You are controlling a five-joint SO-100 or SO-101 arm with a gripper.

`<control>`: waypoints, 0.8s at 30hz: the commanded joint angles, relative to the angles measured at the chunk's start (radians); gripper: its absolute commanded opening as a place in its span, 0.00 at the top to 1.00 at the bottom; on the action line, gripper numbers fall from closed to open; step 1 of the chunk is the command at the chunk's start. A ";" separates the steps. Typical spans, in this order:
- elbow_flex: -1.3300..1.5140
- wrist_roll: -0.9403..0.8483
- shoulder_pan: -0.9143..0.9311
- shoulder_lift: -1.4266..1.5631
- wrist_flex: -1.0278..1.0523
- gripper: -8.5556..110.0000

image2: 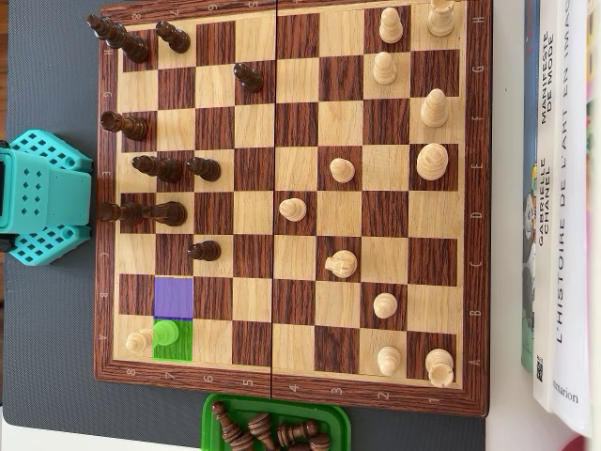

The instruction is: Play chess

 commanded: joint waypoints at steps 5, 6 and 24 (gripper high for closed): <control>0.020 0.005 0.011 -0.009 -0.003 0.79; 0.020 0.002 0.015 -0.009 -0.003 0.79; 0.020 0.003 0.014 -0.009 -0.003 0.79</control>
